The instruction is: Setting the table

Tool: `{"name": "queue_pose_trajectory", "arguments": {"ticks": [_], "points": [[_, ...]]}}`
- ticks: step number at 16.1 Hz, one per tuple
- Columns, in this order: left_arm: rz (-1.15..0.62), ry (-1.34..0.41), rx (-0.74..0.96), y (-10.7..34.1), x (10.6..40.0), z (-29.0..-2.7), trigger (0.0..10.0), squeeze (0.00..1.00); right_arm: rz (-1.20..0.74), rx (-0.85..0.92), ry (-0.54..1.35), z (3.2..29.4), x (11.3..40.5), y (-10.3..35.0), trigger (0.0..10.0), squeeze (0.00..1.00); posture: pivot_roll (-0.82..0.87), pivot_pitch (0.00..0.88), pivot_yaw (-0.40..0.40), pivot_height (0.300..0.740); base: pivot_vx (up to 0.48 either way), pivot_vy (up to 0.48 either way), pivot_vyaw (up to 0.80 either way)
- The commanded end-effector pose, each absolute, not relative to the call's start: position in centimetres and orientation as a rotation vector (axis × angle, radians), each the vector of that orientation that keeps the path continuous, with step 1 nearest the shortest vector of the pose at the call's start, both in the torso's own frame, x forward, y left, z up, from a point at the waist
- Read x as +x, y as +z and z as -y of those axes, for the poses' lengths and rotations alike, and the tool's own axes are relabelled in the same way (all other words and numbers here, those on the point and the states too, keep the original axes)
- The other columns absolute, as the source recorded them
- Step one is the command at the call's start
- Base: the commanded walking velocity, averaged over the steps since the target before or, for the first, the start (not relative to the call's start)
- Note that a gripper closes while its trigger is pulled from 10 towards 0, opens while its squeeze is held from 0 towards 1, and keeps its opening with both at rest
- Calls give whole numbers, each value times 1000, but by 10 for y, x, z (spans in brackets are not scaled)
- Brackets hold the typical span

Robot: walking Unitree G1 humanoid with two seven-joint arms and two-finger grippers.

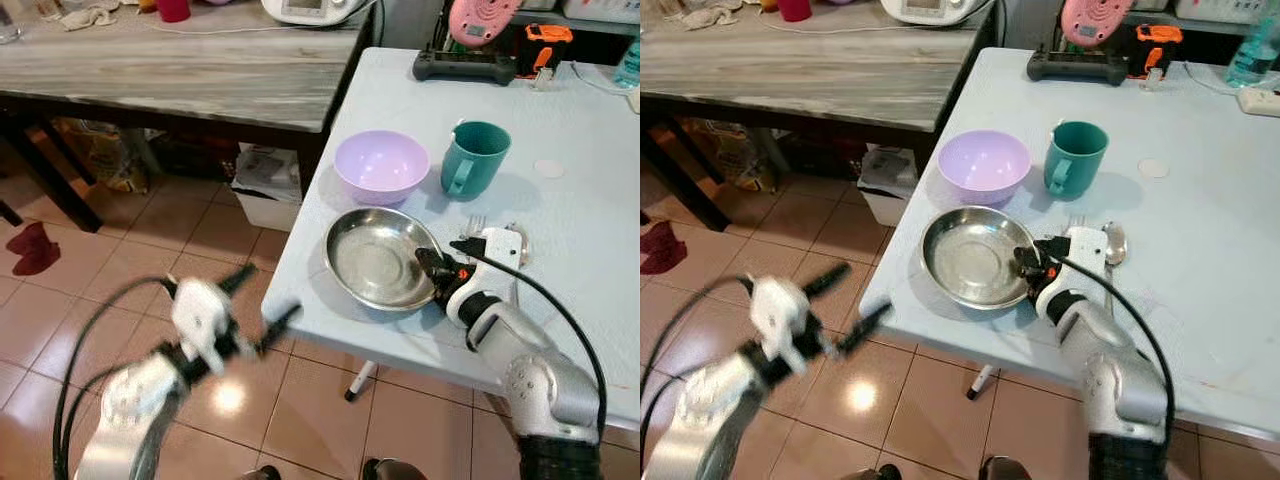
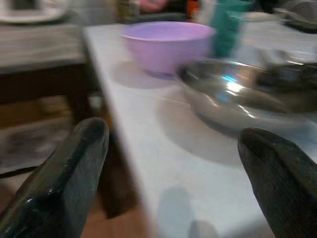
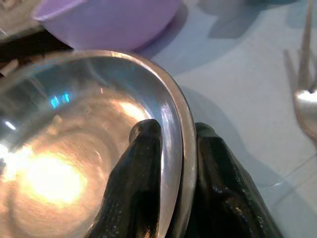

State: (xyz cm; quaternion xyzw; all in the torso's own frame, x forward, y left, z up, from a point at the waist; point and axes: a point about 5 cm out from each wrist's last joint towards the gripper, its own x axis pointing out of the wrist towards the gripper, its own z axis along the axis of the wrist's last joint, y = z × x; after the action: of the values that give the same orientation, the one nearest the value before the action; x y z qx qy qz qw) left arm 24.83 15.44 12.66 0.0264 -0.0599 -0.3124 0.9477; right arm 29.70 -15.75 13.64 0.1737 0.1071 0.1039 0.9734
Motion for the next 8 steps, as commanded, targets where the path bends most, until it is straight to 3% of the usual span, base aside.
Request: {"name": "queue_pose_trajectory", "arguments": {"ticks": [1, 6, 8], "points": [[96, -580, 65, 122, 250, -162, 10000, 0, -223, 348, 210, 154, 294, 133, 10000, 0, -118, 162, 65, 740, 0, 0, 0], [88, -402, -13, 119, 275, -171, 10000, 0, -106, 291, 207, 139, 289, 144, 10000, 0, -126, 140, 54, 740, 0, 0, 0], [100, -394, -43, 119, 277, -168, 10000, 0, -86, 272, 226, 136, 289, 146, 10000, 0, -131, 131, 53, 740, 0, 332, -531]]}}
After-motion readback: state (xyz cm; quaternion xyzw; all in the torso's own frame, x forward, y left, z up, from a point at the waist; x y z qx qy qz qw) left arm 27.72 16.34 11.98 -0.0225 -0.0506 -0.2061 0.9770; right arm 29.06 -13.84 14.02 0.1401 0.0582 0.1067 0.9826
